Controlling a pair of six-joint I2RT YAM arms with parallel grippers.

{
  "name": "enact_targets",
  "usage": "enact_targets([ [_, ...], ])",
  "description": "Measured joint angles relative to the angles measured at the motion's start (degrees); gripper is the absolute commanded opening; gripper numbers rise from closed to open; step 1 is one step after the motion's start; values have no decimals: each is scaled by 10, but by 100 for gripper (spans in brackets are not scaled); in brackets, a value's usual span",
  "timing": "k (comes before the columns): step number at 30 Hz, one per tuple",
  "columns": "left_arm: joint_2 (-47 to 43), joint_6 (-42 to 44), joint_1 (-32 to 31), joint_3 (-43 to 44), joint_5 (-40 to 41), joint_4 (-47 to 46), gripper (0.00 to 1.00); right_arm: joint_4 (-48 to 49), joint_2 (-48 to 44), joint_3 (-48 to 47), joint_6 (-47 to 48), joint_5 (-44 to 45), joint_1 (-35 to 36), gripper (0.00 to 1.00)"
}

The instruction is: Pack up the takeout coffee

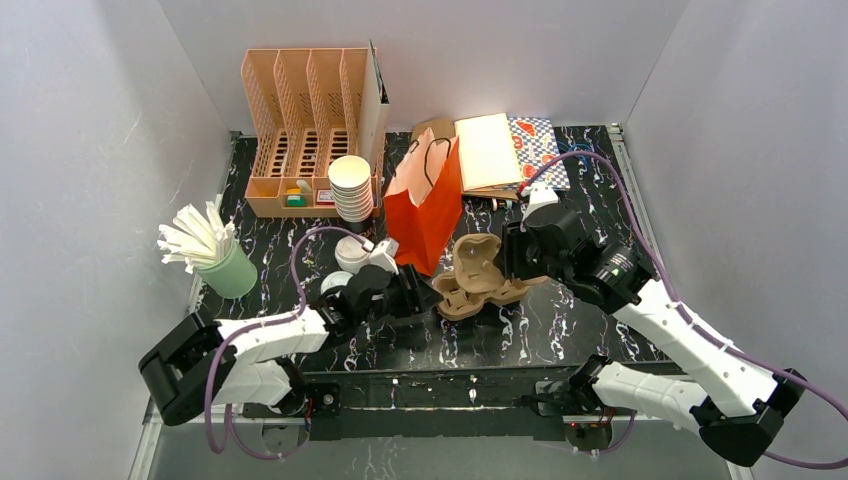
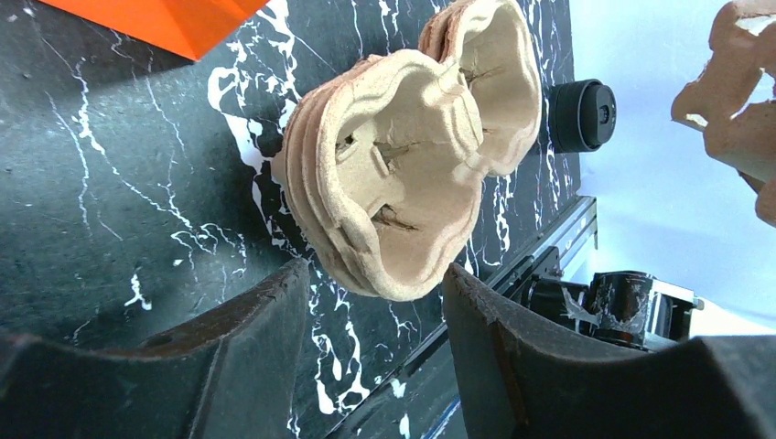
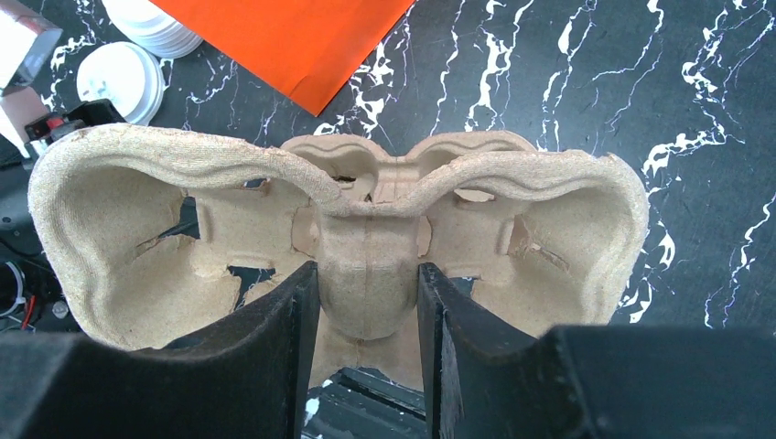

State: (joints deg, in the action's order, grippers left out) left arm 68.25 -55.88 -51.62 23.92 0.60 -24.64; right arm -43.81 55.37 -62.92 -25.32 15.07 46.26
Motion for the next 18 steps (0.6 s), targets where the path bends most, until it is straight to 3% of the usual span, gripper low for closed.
enact_targets([
  [4,42,-12,-4,2,0,-31,48,-6,-4,0,0,0,0,38],
  [11,157,-23,-18,47,1,-59,21,-31,-18,-15,0,9,0,36],
  [18,317,-29,-58,181,5,-134,20,-48,-29,-33,-1,32,0,35],
])
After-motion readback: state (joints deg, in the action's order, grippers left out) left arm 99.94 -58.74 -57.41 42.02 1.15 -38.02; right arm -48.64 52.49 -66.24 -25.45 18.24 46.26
